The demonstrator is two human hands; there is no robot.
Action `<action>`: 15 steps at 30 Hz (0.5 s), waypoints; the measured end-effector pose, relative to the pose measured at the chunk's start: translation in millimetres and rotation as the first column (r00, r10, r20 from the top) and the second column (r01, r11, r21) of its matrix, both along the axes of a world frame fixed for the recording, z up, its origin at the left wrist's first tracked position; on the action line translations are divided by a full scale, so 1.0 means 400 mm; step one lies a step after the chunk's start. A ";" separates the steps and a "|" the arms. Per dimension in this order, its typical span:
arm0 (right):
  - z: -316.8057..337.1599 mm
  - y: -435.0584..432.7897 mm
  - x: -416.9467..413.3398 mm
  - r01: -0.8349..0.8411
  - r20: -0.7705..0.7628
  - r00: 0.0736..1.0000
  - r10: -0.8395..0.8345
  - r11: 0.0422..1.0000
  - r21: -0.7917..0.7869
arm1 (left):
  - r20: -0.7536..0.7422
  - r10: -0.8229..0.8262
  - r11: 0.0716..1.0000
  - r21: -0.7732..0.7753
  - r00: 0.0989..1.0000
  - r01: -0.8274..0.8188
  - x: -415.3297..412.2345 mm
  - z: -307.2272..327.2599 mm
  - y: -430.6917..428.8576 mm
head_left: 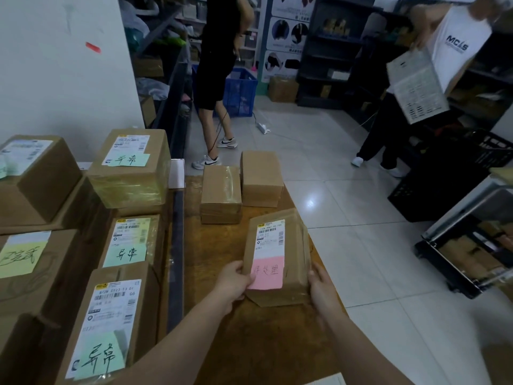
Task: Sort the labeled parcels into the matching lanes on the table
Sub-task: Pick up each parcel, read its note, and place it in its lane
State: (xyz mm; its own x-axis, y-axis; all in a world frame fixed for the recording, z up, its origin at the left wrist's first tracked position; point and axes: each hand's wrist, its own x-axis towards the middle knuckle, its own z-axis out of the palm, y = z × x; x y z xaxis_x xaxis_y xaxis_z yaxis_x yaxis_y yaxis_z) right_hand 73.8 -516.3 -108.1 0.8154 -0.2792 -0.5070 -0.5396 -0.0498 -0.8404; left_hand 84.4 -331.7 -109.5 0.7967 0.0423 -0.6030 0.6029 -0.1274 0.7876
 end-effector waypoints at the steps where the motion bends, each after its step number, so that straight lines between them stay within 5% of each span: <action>1: 0.004 0.006 -0.001 0.003 0.014 1.000 -0.002 1.000 -0.030 | 0.015 0.014 1.000 0.008 1.000 -0.014 -0.001 0.000 0.000; 15: 0.078 0.073 -0.076 -0.001 0.237 0.971 -0.013 0.998 0.059 | 0.267 0.268 0.961 -0.147 0.926 -0.236 -0.129 0.104 0.045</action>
